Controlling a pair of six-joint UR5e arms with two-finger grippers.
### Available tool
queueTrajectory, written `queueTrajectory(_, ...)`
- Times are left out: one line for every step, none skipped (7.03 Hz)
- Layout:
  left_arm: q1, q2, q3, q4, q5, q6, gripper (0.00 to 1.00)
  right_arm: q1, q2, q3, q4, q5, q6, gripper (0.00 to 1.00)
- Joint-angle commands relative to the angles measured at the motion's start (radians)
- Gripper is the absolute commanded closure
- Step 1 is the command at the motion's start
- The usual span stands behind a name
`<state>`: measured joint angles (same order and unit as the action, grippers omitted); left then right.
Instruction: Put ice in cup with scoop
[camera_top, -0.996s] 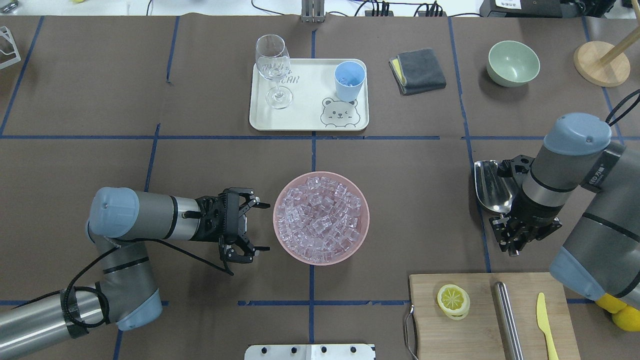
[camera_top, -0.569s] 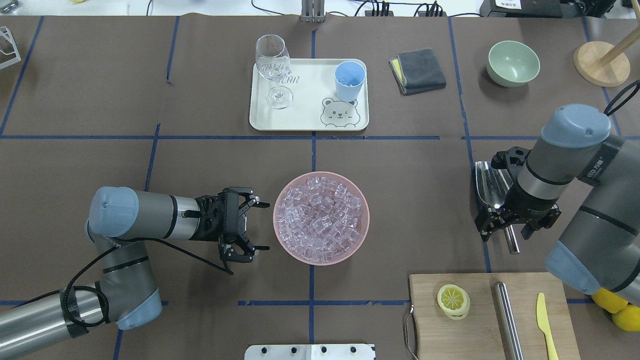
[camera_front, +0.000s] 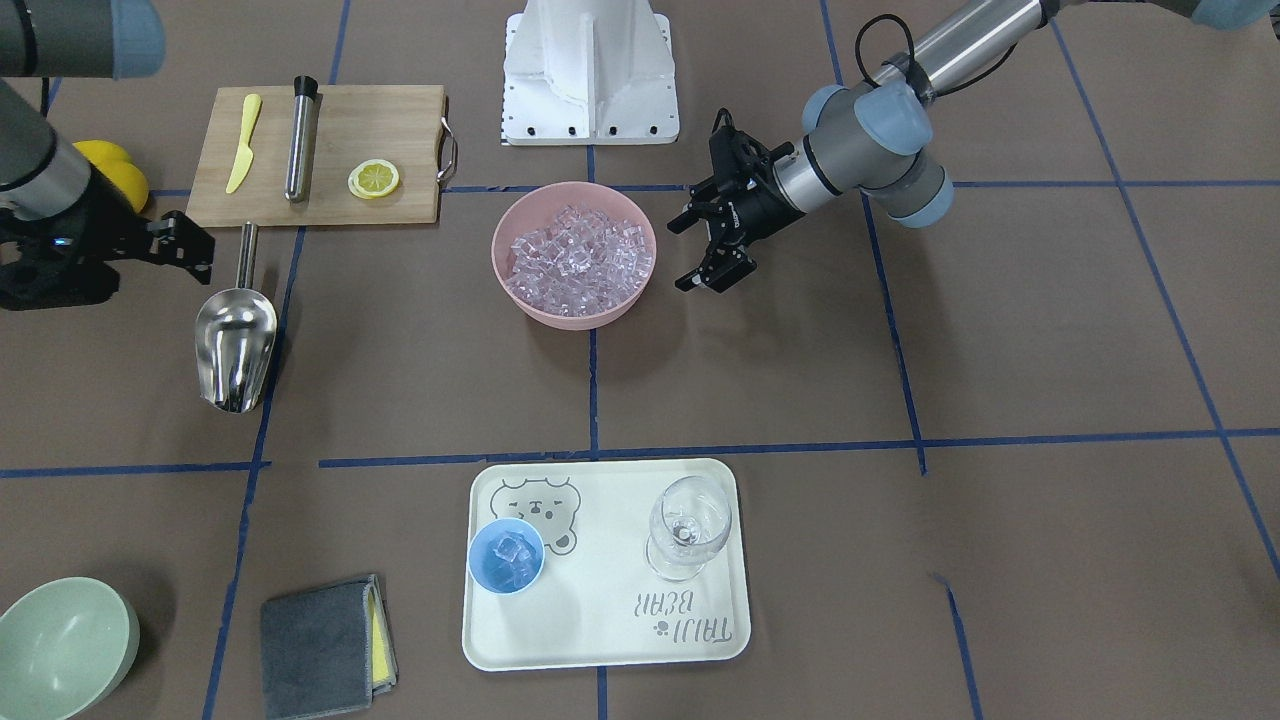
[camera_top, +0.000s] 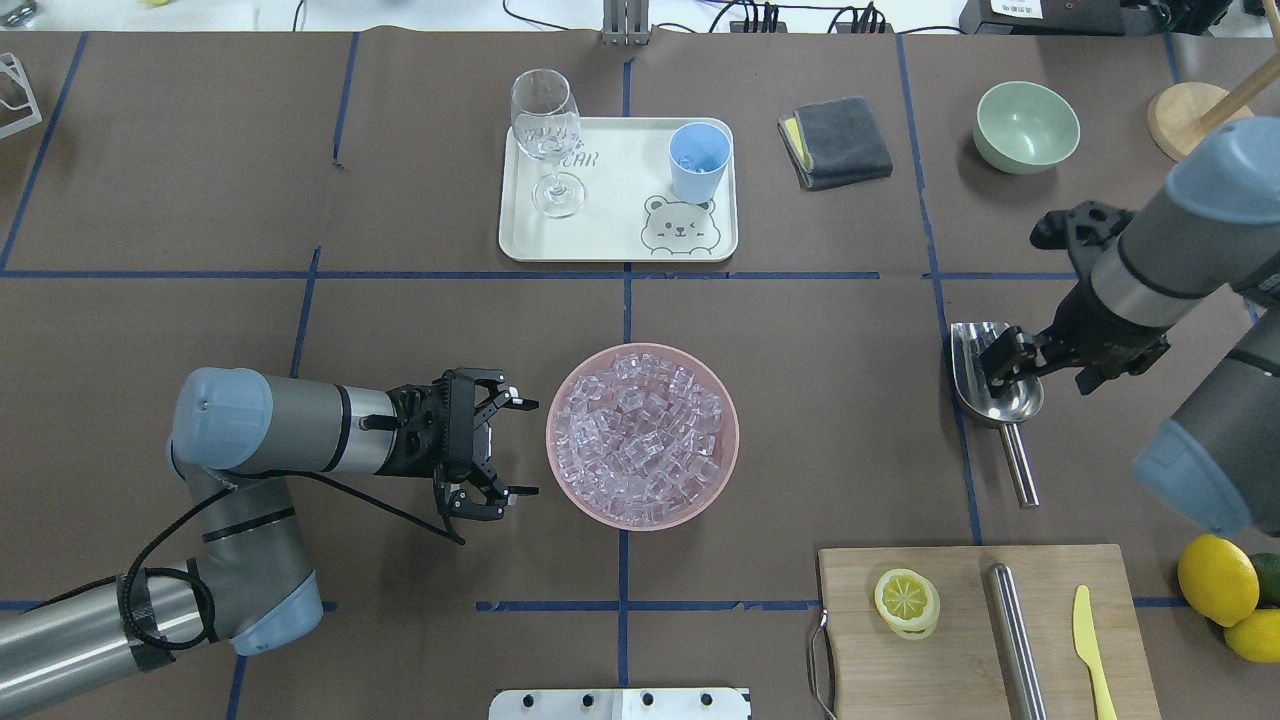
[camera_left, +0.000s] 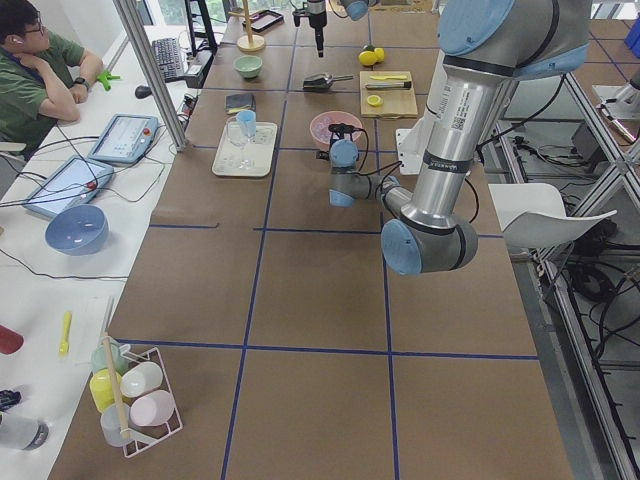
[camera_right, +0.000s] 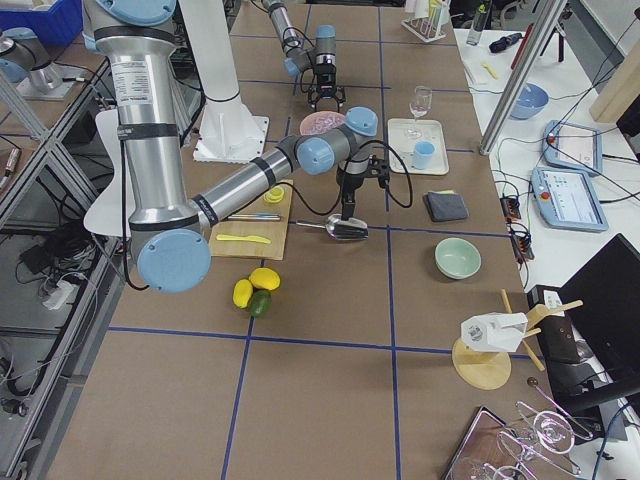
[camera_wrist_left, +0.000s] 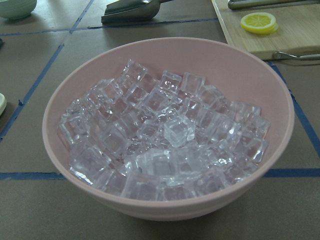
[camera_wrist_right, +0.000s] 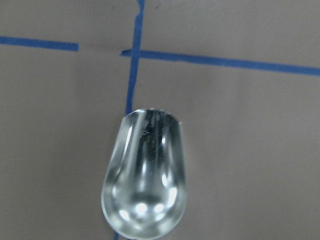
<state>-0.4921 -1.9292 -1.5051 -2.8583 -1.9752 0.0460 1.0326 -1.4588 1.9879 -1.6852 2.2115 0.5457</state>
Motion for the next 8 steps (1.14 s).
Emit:
queueTrajectory(-0.107, 0.047, 0.0, 0.013, -0.115, 0.002, 0.0, 0.218, -0.023, -0.084, -0.004, 0.023, -0.363, 0.0)
queueTrajectory(-0.185, 0.053, 0.0, 0.058, -0.184, 0.008, 0.0, 0.295, -0.026, -0.166, 0.001, 0.048, -0.5, 0.0)
queueTrajectory(-0.254, 0.055, 0.002, 0.106, -0.244, 0.012, 0.0, 0.358, -0.026, -0.243, 0.002, 0.05, -0.626, 0.0)
queueTrajectory(-0.293, 0.065, -0.009, 0.152, -0.246, 0.012, 0.0, 0.404, -0.025, -0.306, 0.004, 0.05, -0.701, 0.0)
queueTrajectory(-0.304, 0.071, -0.023, 0.275, -0.246, 0.015, 0.0, 0.426, -0.031, -0.326, 0.002, 0.053, -0.719, 0.0)
queueTrajectory(-0.31, 0.068, -0.027, 0.343, -0.238, 0.031, 0.0, 0.443, -0.06, -0.327, 0.004, 0.06, -0.722, 0.0)
queueTrajectory(-0.369, 0.07, -0.027, 0.414, -0.234, 0.056, 0.0, 0.472, -0.087, -0.327, 0.004, 0.082, -0.743, 0.0)
queueTrajectory(-0.425, 0.062, -0.027, 0.484, -0.229, 0.069, 0.0, 0.494, -0.103, -0.325, 0.004, 0.095, -0.768, 0.0)
